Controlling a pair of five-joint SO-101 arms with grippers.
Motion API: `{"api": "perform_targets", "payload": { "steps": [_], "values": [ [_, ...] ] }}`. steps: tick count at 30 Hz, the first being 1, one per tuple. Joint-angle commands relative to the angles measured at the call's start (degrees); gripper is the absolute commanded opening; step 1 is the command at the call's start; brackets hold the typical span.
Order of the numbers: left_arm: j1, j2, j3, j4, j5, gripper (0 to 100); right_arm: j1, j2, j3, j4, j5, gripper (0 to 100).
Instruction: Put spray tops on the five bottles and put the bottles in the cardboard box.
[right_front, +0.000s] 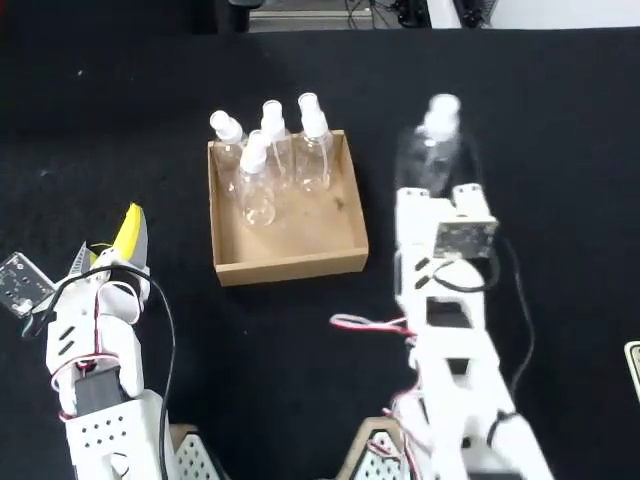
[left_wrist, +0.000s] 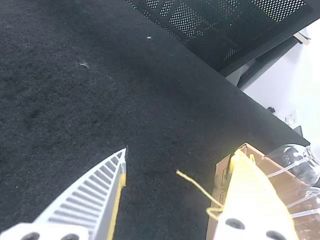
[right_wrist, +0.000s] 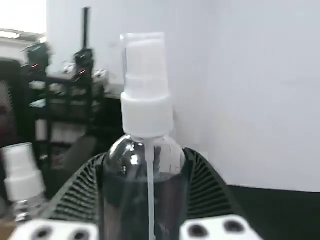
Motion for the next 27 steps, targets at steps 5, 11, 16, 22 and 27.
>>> {"api": "perform_targets", "payload": {
  "steps": [5, 11, 16, 22, 27],
  "values": [
    [0.22, -0.70, 1.27, -1.49, -0.62, 31, -10.64, -15.16, -2.51, 23.12, -8.18, 1.1],
    [0.22, -0.70, 1.27, -1.49, -0.62, 31, -13.89, -13.32, -2.33, 23.38, -10.46, 1.1],
    [0.22, -0.70, 1.27, -1.49, -0.88, 31, -16.62, -8.66, -3.30, 21.10, -10.11, 1.1],
    [0.22, -0.70, 1.27, -1.49, -3.78, 31, -16.62, -4.00, -3.03, 13.01, -9.32, 1.2],
    [0.22, -0.70, 1.27, -1.49, -3.78, 31, -16.26, -2.68, -2.42, 10.20, -8.79, 1.2]
  ]
}}
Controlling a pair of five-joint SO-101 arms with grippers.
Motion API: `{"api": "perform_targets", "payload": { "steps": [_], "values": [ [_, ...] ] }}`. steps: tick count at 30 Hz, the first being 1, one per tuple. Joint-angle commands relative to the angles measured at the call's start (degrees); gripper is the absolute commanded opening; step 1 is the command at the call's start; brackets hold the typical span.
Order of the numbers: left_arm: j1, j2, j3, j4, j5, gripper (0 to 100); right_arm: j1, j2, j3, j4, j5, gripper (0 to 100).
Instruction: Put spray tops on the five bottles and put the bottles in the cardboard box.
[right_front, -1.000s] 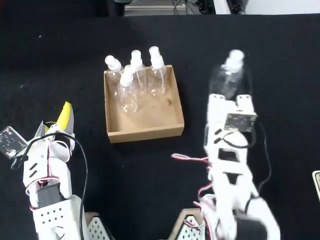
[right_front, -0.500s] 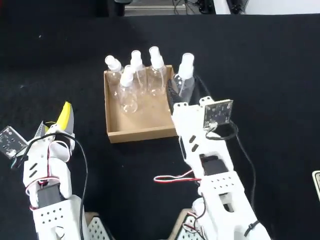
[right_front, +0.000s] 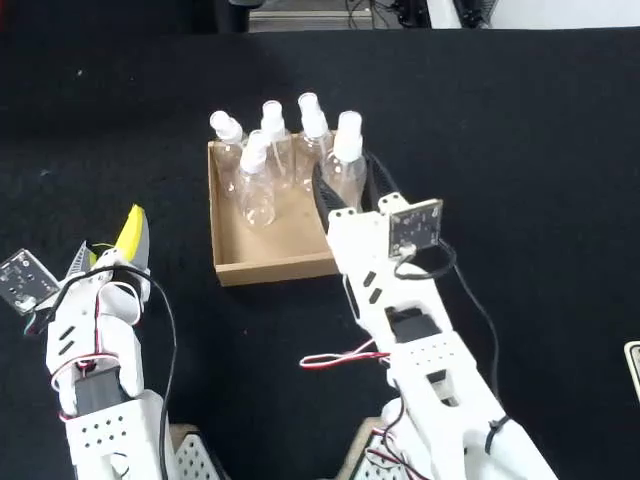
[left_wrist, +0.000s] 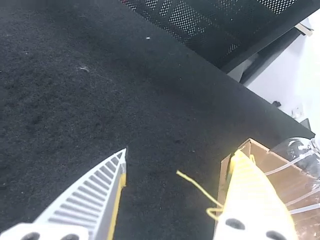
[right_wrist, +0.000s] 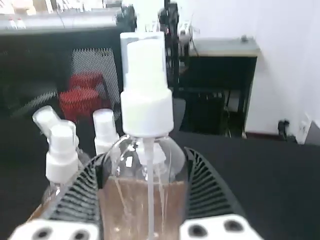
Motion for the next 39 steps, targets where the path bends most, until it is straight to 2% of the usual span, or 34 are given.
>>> {"api": "perform_targets", "payload": {
  "steps": [1, 4, 8, 18, 22, 28, 39],
  "values": [
    [0.22, -0.70, 1.27, -1.49, -0.70, 31, -0.62, 1.01, -2.24, -2.99, 0.44, 1.1],
    [0.22, -0.70, 1.27, -1.49, -0.70, 31, -1.05, 3.21, -1.54, -6.86, 0.00, 1.1],
    [0.22, -0.70, 1.27, -1.49, -0.70, 31, -1.14, 8.40, 0.48, -17.76, 0.44, 1.1],
    [0.22, -0.70, 1.27, -1.49, -0.70, 31, -1.14, 27.65, -0.84, -38.15, 0.70, 1.1],
    [0.22, -0.70, 1.27, -1.49, -0.70, 31, -1.41, 35.56, -1.10, -46.07, 5.10, 1.1],
    [0.22, -0.70, 1.27, -1.49, -0.70, 31, -1.23, 46.81, -1.27, -57.85, 5.36, 1.1],
    [0.22, -0.70, 1.27, -1.49, -0.70, 31, -1.32, 60.00, -8.48, -59.43, 5.19, 1.1]
  ]
}}
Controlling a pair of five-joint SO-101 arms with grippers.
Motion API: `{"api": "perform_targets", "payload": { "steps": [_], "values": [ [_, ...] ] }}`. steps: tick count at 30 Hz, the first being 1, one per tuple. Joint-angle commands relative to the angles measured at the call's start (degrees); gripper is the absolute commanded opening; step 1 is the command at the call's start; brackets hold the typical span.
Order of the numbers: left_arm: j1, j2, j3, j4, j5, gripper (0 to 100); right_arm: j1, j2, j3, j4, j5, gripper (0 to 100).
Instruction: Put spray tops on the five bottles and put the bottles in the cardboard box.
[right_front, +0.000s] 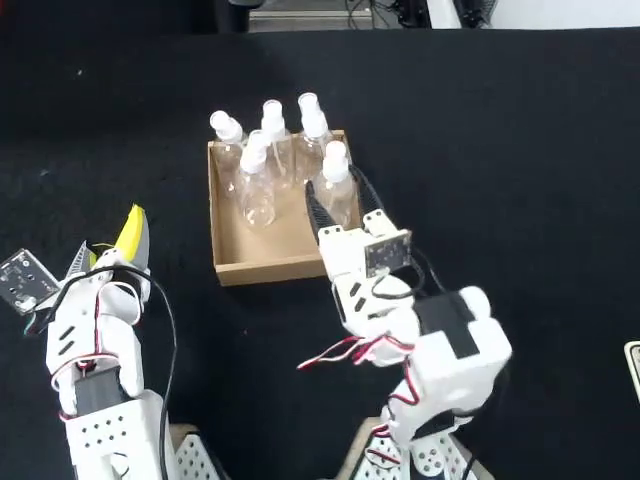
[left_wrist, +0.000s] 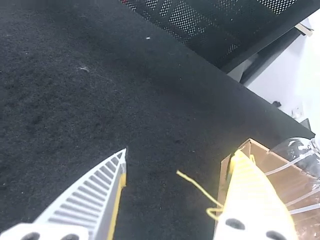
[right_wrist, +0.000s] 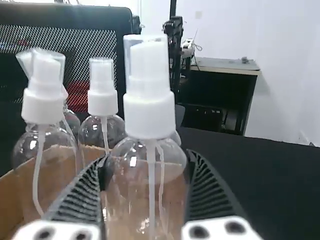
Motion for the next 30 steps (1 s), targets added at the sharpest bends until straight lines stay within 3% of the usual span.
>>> {"api": "perform_targets", "payload": {
  "steps": [1, 14, 19, 30],
  "values": [
    [0.22, -0.70, 1.27, -1.49, -0.70, 31, -0.79, 0.48, -3.12, -1.85, 0.18, 1.1],
    [0.22, -0.70, 1.27, -1.49, -0.70, 31, -0.79, 1.54, -5.49, 0.97, 0.18, 1.2],
    [0.22, -0.70, 1.27, -1.49, -0.70, 31, -0.70, 2.51, -6.02, 1.41, -4.84, 1.2],
    [0.22, -0.70, 1.27, -1.49, -0.70, 31, -0.53, 2.95, -5.76, 1.93, -5.01, 1.2]
  ]
}}
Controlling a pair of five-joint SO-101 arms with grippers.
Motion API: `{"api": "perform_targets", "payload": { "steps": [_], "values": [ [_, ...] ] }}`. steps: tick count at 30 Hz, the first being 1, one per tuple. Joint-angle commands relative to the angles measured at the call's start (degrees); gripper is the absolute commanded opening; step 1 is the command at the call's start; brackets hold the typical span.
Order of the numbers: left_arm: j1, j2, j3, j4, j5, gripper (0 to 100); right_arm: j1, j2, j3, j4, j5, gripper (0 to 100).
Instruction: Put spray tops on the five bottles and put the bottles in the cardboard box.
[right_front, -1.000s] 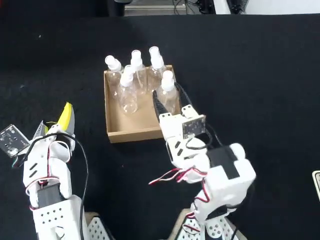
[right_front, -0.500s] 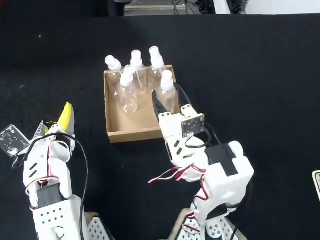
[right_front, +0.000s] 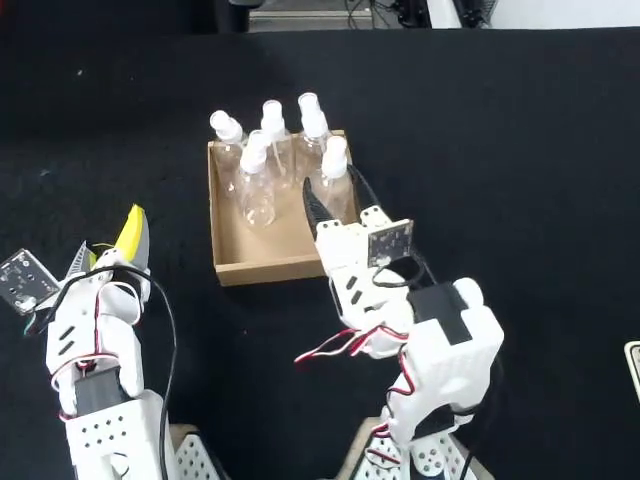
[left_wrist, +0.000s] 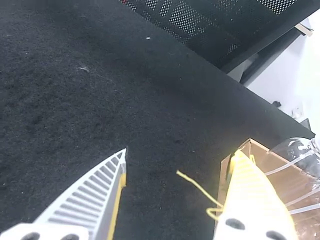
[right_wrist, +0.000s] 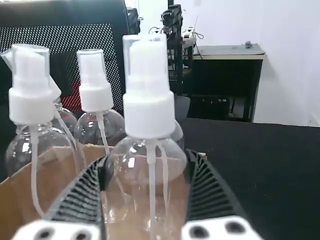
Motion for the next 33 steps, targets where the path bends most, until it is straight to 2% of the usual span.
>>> {"api": "perform_targets", "payload": {
  "steps": [1, 6, 33],
  "values": [
    [0.22, -0.70, 1.27, -1.49, -0.70, 31, -0.70, -0.31, -2.15, 0.09, -0.35, 1.2],
    [0.22, -0.70, 1.27, -1.49, -0.70, 31, -0.70, -0.31, -2.24, 3.16, -0.70, 1.2],
    [0.22, -0.70, 1.27, -1.49, -0.70, 31, -0.79, -0.31, -1.19, 3.34, -0.35, 1.3]
  ]
}}
